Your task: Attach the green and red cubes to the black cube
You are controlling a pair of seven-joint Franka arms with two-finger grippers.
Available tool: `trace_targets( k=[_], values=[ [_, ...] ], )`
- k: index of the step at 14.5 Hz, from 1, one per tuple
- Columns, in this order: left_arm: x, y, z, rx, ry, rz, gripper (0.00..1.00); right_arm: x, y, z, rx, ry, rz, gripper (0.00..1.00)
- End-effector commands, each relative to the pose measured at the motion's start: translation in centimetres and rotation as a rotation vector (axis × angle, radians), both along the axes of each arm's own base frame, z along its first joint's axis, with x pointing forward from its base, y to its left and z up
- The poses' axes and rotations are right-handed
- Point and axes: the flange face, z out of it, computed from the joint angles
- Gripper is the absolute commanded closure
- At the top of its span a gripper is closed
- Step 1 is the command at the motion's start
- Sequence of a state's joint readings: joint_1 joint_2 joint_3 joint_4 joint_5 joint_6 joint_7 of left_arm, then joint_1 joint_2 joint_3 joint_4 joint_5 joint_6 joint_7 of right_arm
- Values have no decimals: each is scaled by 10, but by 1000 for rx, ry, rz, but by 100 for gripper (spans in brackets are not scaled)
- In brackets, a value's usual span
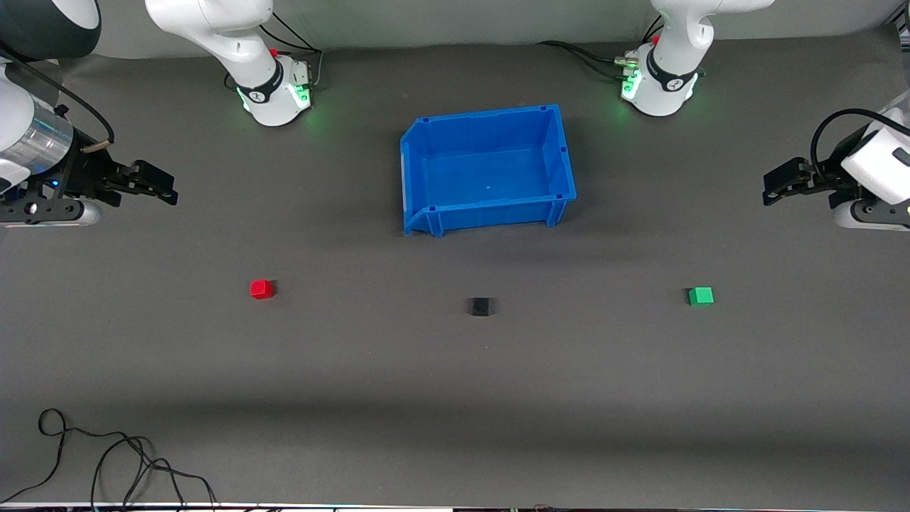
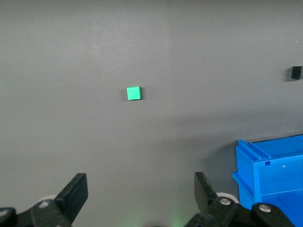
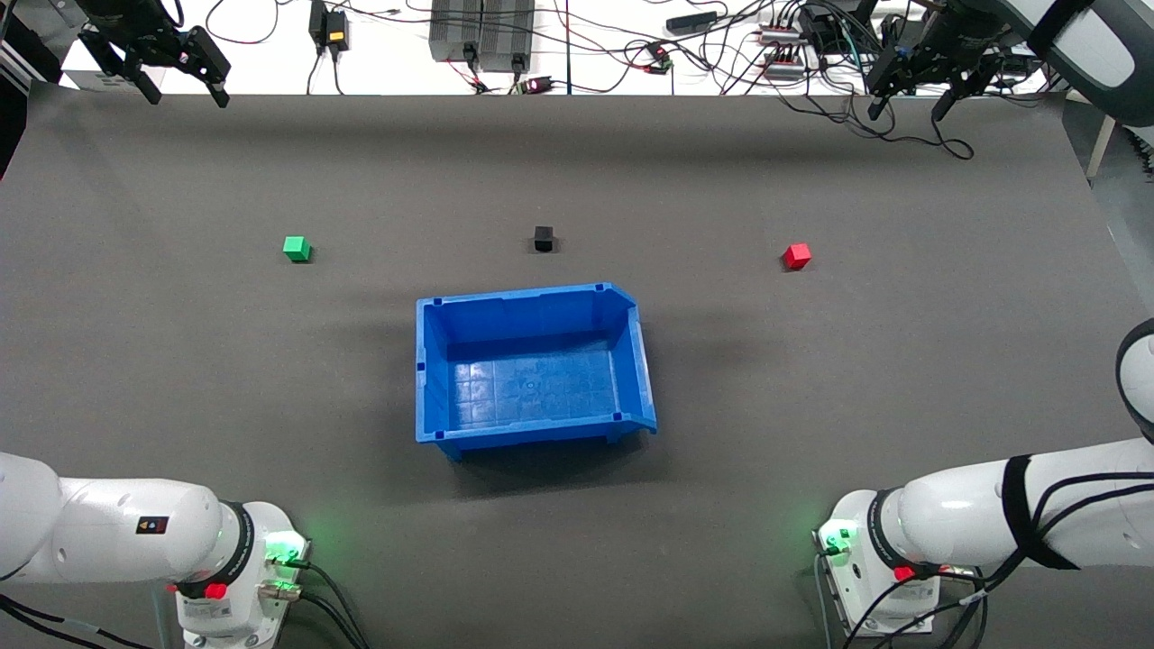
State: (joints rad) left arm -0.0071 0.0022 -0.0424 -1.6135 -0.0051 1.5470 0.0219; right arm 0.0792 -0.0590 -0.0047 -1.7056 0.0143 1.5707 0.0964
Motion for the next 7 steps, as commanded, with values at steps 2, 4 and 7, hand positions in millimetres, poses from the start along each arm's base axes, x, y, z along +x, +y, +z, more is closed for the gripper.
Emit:
trace_targets(
  k=[2, 4, 7],
  values=[
    [-2, -3, 4, -6, 4, 12, 0, 3, 2, 3, -17, -5, 19, 0],
    [-2, -3, 4, -6, 4, 12, 0, 7, 2, 5, -17, -10, 17, 0],
    [-2, -2, 5, -4, 1, 13, 0, 7, 2, 5, -16, -8, 16, 0]
  ],
)
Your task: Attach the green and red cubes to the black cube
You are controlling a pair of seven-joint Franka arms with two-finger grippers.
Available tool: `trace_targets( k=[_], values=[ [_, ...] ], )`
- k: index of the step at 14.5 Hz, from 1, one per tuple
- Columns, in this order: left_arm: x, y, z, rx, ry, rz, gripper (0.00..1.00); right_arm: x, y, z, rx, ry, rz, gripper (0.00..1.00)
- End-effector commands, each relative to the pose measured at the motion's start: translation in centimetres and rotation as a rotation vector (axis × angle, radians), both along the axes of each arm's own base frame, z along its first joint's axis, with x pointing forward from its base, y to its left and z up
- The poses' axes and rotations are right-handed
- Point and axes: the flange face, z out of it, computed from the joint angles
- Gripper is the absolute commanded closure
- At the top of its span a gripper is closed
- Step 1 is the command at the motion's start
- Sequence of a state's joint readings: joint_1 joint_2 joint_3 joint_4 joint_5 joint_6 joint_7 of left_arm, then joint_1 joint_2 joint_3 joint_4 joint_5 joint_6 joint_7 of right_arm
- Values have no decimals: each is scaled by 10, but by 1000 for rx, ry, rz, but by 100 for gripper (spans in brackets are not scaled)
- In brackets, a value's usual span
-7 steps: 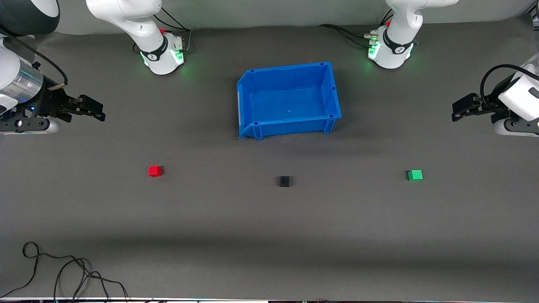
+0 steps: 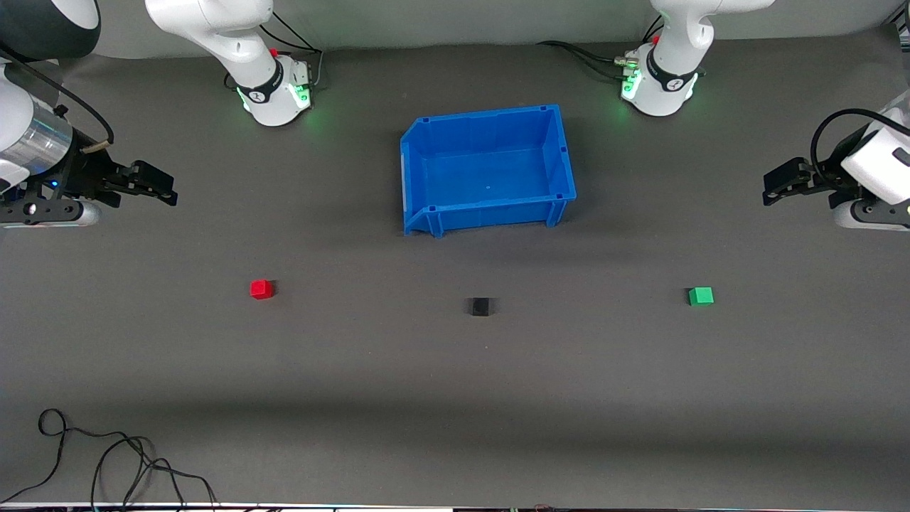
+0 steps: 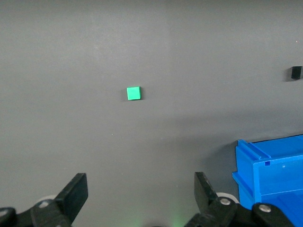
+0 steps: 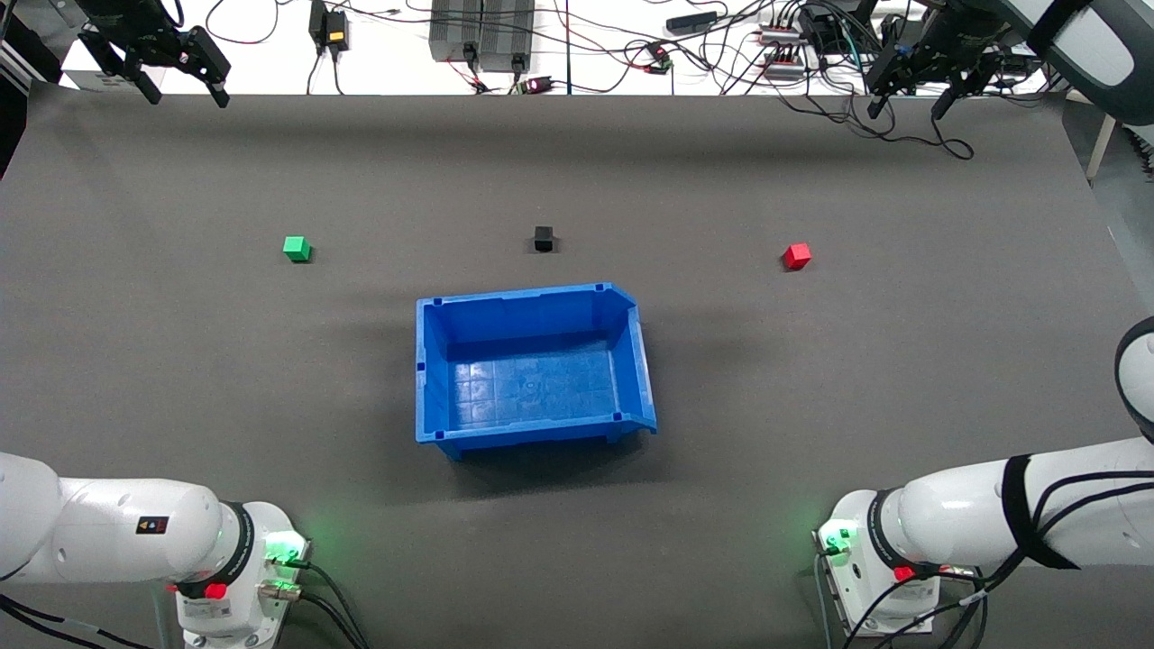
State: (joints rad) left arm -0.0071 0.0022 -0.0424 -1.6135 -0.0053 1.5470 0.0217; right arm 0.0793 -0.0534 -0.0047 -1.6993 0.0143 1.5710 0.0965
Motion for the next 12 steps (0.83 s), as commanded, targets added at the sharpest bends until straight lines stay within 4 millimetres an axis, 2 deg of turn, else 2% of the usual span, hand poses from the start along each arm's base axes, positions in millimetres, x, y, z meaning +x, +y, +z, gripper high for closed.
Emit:
trace_targets(
  k=[1, 7, 11, 12],
  values=[
    [-2, -2, 5, -6, 2, 13, 0, 6, 2, 5, -16, -9, 15, 0],
    [4, -3, 10, 1, -8, 65, 0, 6, 2, 2, -18, -4, 14, 0],
    [7, 4, 8, 16, 23, 348, 0, 5, -1, -4, -19, 14, 14, 0],
    [8, 5, 7, 20, 26, 446, 0, 9, -1, -15, -20, 25, 13, 0]
  ],
)
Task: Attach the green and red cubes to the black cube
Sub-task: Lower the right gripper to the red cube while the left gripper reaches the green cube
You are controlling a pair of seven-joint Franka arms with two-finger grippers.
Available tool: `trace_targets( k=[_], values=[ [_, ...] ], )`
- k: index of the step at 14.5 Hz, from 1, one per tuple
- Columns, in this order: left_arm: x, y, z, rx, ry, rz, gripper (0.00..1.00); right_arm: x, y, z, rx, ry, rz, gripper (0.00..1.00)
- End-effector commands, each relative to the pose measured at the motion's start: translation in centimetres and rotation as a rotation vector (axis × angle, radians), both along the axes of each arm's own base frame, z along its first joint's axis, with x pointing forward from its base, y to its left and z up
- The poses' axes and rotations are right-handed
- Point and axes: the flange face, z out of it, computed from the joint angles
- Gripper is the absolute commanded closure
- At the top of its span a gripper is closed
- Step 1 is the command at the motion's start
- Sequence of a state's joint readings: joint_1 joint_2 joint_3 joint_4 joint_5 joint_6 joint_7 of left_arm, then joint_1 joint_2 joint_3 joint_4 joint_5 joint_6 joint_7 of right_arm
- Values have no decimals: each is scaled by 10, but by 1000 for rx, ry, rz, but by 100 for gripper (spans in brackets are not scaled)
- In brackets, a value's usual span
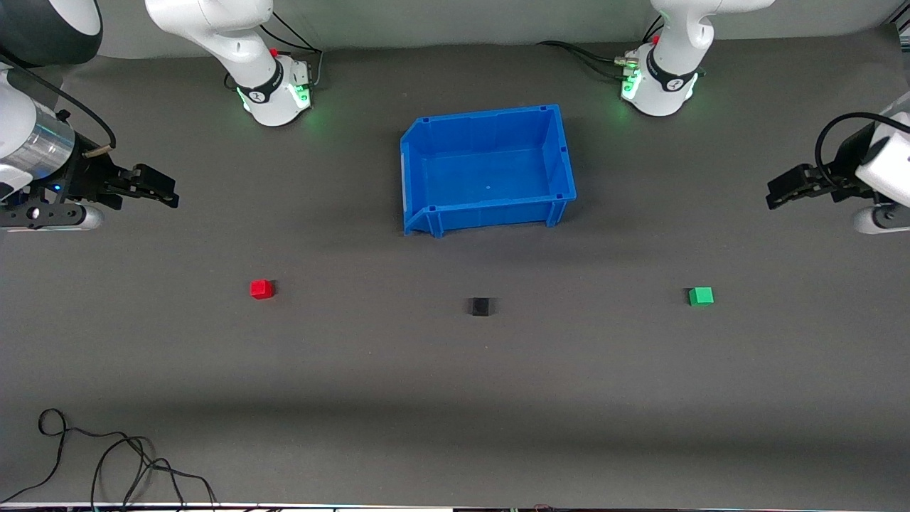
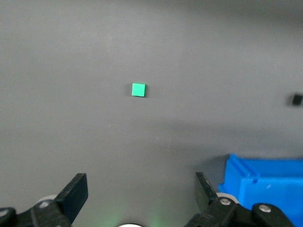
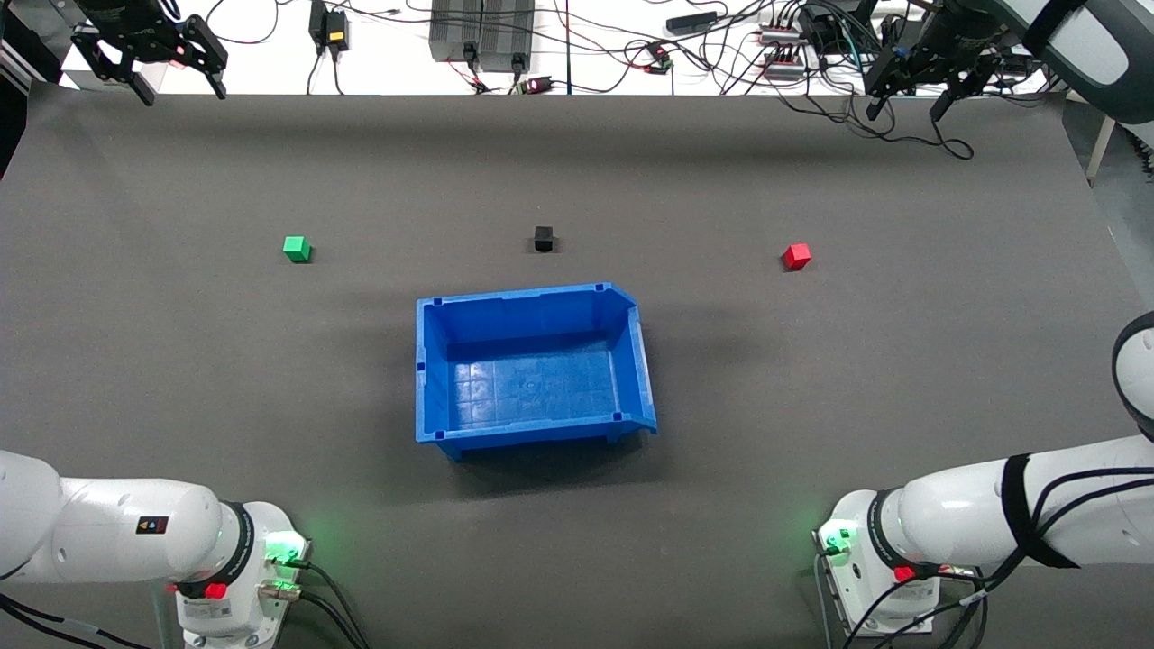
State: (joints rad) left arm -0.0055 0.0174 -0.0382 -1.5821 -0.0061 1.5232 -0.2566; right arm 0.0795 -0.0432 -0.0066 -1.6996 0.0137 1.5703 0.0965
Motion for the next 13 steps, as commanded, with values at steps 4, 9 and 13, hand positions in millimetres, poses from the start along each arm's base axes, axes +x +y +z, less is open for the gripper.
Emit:
trace_targets(
  k=[4, 9, 13],
  values=[
    [10, 2, -4, 19, 25, 536, 0, 16, 2, -55, -17, -11, 18, 0],
    [24, 30, -36, -54, 112, 1075, 0, 23, 2, -132, -15, -46, 17, 0],
    [30, 50, -99, -89, 140, 1298, 0, 30, 3, -191, -15, -52, 16, 0]
  ],
)
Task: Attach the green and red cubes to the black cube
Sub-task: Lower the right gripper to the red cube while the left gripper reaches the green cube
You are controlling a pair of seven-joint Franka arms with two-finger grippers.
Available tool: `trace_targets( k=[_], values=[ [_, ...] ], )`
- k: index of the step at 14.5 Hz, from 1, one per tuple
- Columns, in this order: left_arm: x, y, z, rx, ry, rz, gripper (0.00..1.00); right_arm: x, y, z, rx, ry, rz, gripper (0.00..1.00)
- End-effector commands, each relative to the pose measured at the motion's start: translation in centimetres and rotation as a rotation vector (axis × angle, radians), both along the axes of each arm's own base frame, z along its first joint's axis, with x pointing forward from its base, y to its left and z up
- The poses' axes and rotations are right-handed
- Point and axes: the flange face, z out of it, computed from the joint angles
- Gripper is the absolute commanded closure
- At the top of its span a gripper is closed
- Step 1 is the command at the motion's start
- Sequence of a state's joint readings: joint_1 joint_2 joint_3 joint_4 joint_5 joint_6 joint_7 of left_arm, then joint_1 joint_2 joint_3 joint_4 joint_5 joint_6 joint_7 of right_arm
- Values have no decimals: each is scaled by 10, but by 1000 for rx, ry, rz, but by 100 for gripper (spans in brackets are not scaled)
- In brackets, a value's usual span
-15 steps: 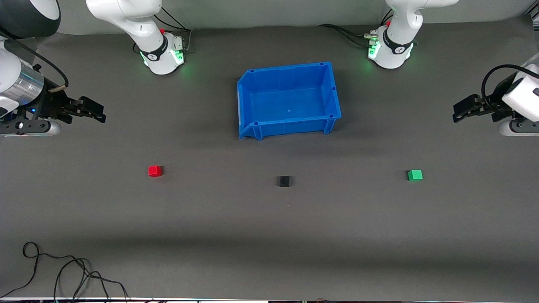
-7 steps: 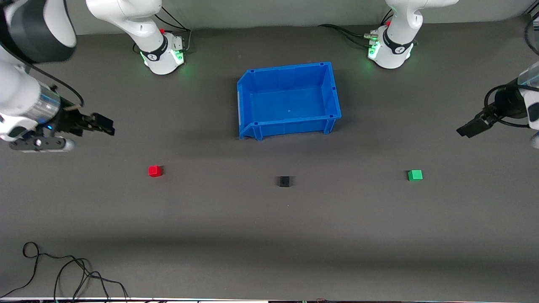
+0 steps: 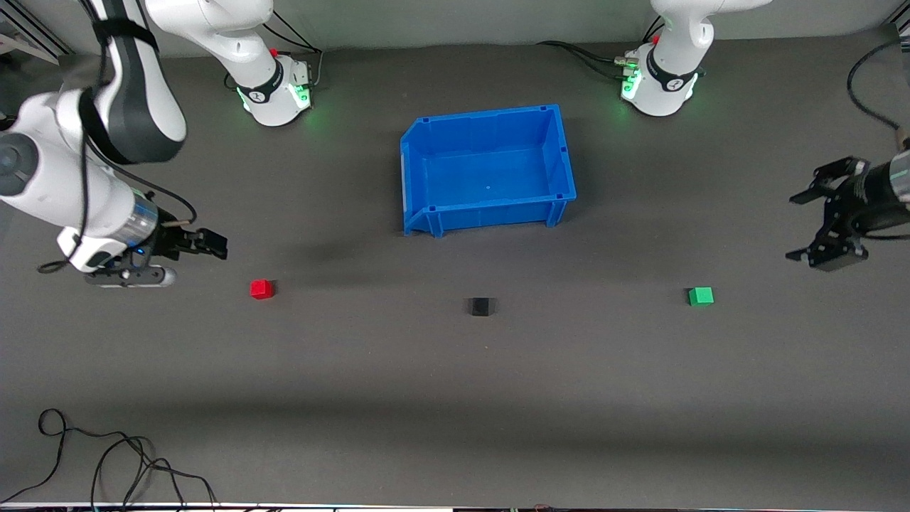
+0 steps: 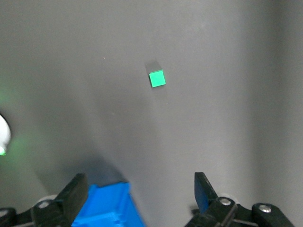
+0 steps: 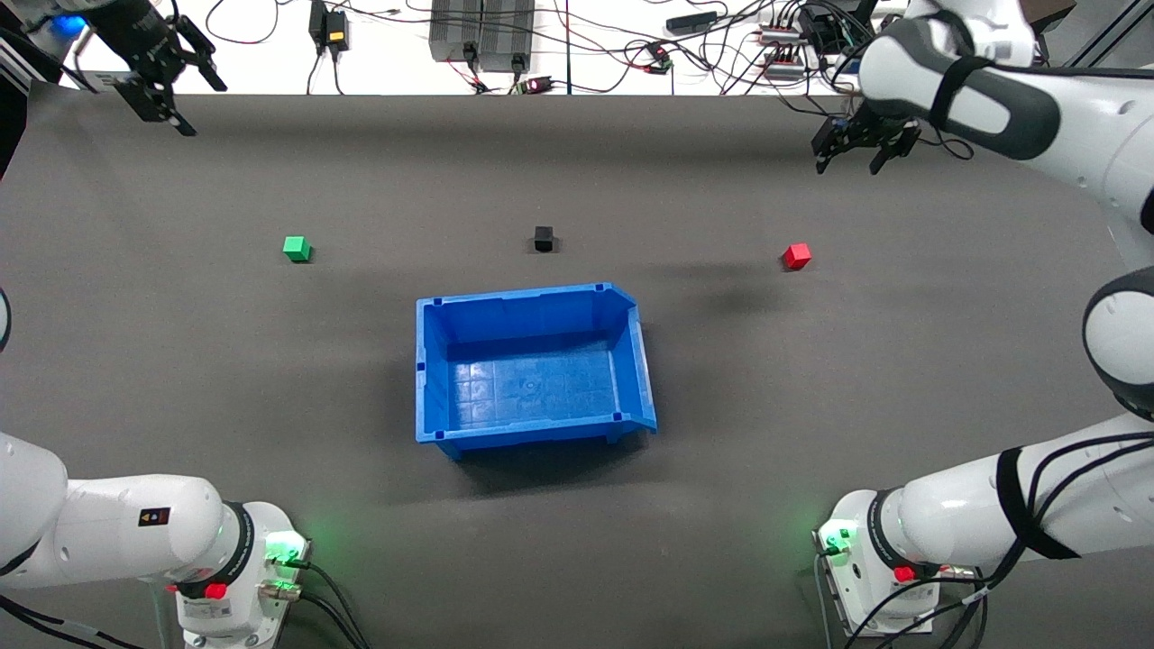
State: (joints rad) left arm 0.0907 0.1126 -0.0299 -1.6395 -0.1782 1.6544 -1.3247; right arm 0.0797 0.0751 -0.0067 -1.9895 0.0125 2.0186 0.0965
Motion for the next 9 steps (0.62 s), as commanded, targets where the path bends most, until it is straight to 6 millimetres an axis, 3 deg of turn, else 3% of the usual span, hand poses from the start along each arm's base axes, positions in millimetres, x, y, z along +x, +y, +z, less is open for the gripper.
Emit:
trace_targets(
  k=[1, 4, 6, 9],
  values=[
    [-5, 7, -51, -35, 3, 125, 0, 0, 0, -41, -15, -19, 18, 0],
    [-13, 16, -114, -50, -38, 198, 0, -8, -1, -94, -11, -73, 20, 0],
    [-19, 19, -153, -47, -75, 227, 0, -8, -2, -121, -11, -87, 19, 0],
    [-13, 23, -206, -35, -68, 256, 0, -6, -2, -156, -11, -104, 20, 0]
  ],
)
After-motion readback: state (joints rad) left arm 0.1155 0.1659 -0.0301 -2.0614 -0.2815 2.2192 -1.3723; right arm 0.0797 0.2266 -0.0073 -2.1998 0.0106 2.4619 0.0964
